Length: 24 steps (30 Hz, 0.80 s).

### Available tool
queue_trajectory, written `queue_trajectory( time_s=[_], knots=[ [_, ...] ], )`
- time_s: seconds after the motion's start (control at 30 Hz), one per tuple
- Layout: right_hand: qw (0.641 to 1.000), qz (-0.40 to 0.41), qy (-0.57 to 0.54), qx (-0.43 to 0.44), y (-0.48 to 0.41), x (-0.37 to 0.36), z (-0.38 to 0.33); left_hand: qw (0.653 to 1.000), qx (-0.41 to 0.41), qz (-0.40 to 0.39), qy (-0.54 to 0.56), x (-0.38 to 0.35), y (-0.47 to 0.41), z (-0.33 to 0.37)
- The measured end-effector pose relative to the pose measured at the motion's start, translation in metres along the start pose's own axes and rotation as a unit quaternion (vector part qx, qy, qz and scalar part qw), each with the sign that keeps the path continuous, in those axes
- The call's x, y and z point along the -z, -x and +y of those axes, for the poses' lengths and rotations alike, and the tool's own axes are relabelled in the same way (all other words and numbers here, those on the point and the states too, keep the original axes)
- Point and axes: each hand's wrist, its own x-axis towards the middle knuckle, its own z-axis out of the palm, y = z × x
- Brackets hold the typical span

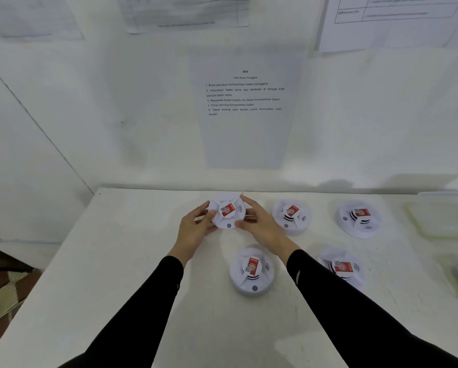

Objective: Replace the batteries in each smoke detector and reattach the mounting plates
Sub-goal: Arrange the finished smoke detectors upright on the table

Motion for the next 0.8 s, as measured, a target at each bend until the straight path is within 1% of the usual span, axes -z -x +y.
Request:
queue_trajectory(
  time_s=[0.37,0.8],
  knots=[
    [1.000,0.005,-0.016,0.011,-0.002,0.000,0.011,1.000,-0.014,-0.012,0.013,0.004,0.001,-0.013],
    [0.999,0.001,-0.047,0.010,-0.003,0.001,0.013,0.999,-0.025,-0.022,-0.022,0.006,0.001,-0.015]
  ],
)
